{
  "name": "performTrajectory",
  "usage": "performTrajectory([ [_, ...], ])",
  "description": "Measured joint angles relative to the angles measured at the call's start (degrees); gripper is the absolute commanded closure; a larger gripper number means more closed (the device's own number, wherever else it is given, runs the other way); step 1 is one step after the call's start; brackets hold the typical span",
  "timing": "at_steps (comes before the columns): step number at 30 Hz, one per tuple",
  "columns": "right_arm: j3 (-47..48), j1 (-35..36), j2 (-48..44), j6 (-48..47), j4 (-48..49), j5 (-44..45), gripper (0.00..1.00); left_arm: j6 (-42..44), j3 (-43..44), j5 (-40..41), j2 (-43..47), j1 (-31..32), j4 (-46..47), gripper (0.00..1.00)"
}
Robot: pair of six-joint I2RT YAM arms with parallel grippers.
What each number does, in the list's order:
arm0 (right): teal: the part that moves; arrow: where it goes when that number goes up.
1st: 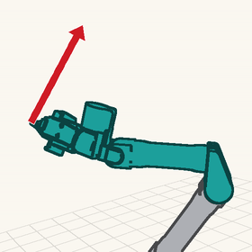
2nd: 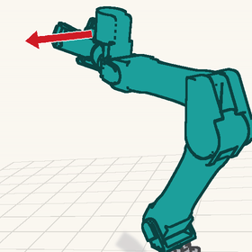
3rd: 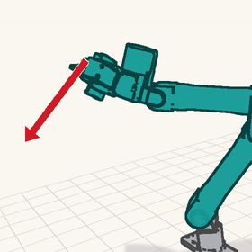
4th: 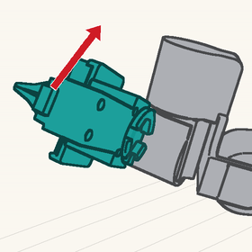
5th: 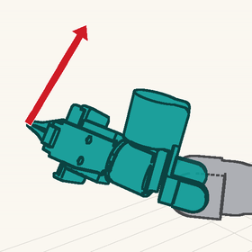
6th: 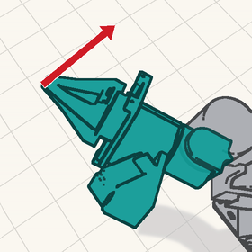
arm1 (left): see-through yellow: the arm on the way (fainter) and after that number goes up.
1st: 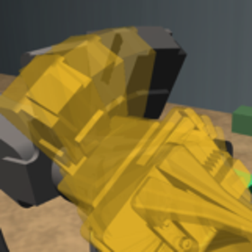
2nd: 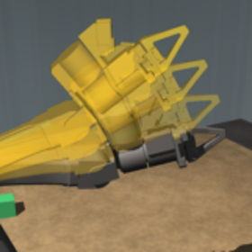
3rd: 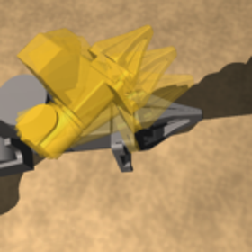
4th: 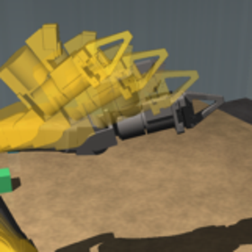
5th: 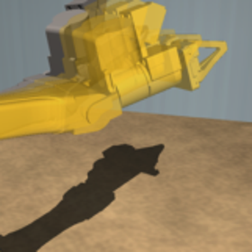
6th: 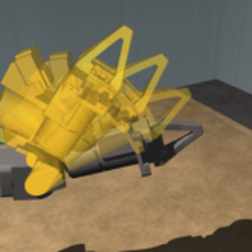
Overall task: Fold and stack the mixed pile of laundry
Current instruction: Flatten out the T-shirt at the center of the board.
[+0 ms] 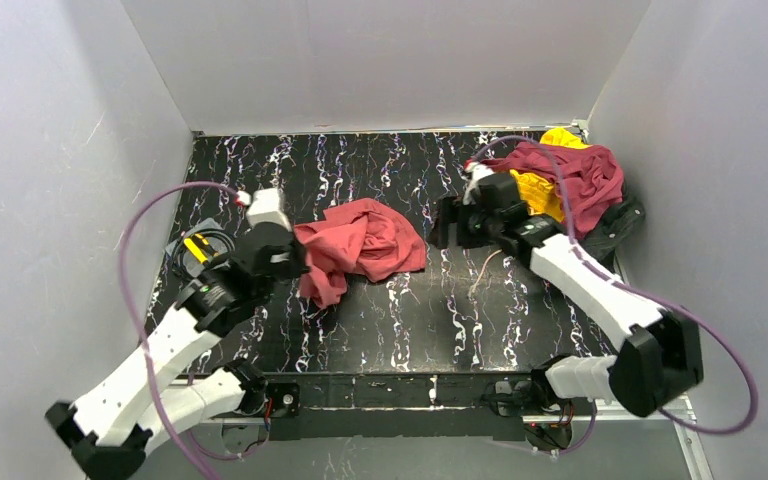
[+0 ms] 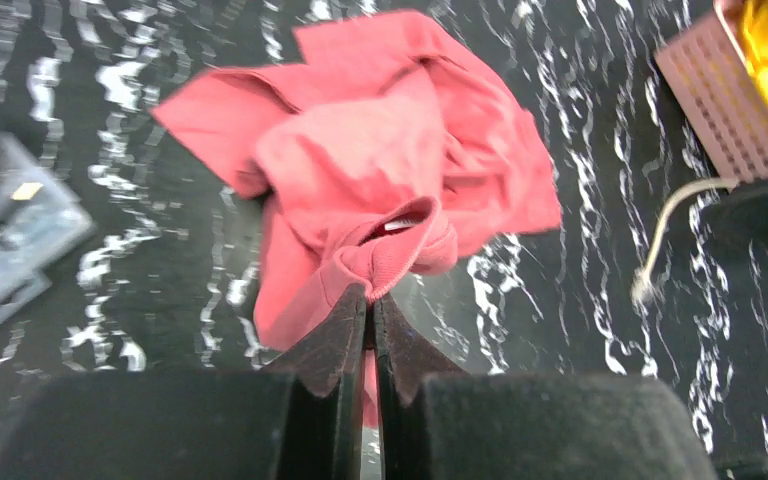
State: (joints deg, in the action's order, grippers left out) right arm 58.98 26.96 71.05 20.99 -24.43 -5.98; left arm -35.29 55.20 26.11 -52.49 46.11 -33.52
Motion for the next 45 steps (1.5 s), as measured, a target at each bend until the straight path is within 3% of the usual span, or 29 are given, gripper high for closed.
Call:
performTrajectory([
  [3,-2.0,5.6,6.0,1.3,5.9,1.1,0.15,3.0,0.0,-1.5,6.1,-8.0,-2.8,1.0],
  [7,-2.8,8.6,14.0,2.5,11.1,3.8,0.27,5.8,-1.0,-3.8,6.0,-11.6,-6.8,1.0],
  [12,-3.4,9.3,21.1,3.7,14.1,8.5,0.37,6.9,-1.9,-5.0,6.7,-13.2,-9.9,1.0],
  [22,-3.6,12.2,27.2,4.7,17.3,11.1,0.4,6.4,-1.9,-9.3,7.0,-14.3,-10.4,1.0],
  [24,-3.0,13.3,27.8,4.9,18.1,11.5,0.5,6.1,-1.9,-10.5,6.6,-14.5,-10.3,1.0],
  [28,-1.8,15.2,29.8,4.9,19.5,13.0,0.96,5.4,-1.9,-12.4,5.6,-15.4,-10.0,1.0],
  [32,-0.8,15.9,29.9,5.2,18.3,15.9,0.99,5.3,-0.2,-15.2,2.9,-18.6,-10.0,1.0],
  [35,3.5,15.8,29.0,3.5,12.0,20.3,0.99,5.9,8.4,-18.6,-3.2,-23.5,-11.1,1.0],
  [38,13.2,14.8,25.9,0.5,4.2,24.1,0.99,7.3,23.0,-22.9,-10.5,-30.7,-11.8,1.0],
  [42,27.8,11.6,19.3,-3.6,-1.0,27.4,0.99,8.5,44.8,-29.0,-19.0,-43.6,-13.1,1.0],
  [45,36.2,8.6,12.2,-6.7,-3.1,30.9,0.99,8.6,56.2,-33.2,-22.5,-53.2,-13.4,1.0],
])
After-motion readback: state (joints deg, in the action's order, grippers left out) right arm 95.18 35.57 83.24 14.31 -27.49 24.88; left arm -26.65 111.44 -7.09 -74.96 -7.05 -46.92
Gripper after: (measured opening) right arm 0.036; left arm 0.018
